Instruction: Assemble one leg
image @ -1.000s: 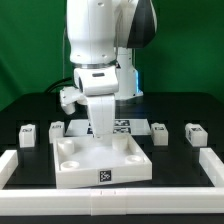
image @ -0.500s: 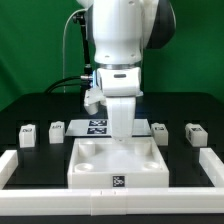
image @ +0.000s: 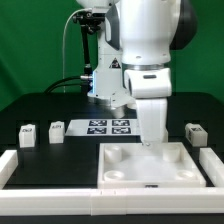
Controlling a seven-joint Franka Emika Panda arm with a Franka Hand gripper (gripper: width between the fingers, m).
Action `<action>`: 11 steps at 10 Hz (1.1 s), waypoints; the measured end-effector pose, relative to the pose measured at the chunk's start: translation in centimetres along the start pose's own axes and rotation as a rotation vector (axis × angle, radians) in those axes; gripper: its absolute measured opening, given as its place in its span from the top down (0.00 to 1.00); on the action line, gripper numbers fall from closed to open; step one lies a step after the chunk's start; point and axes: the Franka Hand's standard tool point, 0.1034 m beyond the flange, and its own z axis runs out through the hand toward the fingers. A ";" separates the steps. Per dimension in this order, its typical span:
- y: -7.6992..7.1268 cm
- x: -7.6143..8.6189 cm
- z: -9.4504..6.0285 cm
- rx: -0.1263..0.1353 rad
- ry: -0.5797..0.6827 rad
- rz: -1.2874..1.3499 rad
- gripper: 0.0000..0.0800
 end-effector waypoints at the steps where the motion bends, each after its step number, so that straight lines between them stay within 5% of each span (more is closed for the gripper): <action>1: 0.5 0.7 0.0 -0.007 0.003 -0.007 0.93; 5: 0.6 0.9 0.0 -0.010 0.005 -0.012 0.92; 8: 0.6 0.8 0.1 -0.010 0.005 -0.011 0.31; 11: 0.6 0.7 0.1 -0.009 0.005 -0.010 0.20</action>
Offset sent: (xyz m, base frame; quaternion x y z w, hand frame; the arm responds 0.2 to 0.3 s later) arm 0.0000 0.0000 0.0000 0.0000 0.0000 0.0000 1.0000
